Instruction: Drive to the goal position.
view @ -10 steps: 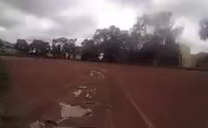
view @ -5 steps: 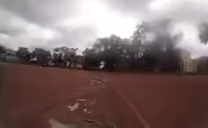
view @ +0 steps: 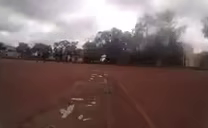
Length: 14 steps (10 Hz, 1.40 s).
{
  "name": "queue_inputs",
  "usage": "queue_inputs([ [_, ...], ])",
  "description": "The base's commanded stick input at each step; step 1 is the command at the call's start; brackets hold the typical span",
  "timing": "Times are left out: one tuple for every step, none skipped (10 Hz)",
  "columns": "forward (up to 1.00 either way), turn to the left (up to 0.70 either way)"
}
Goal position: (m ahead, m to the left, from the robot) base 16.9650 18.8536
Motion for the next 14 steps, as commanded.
queue_inputs([
  [0.7, 0.29],
  [0.7, 0.35],
  [0.7, 0.35],
  [0.7, 0.35],
  [0.7, 0.35],
  [0.7, 0.35],
  [0.7, 0.35],
  [0.7, 0.35],
  [0.7, 0.35],
  [0.7, 0.35],
  [0.7, 0.35],
  [0.7, 0.35],
  [0.7, 0.35],
  [0.7, 0.35],
])
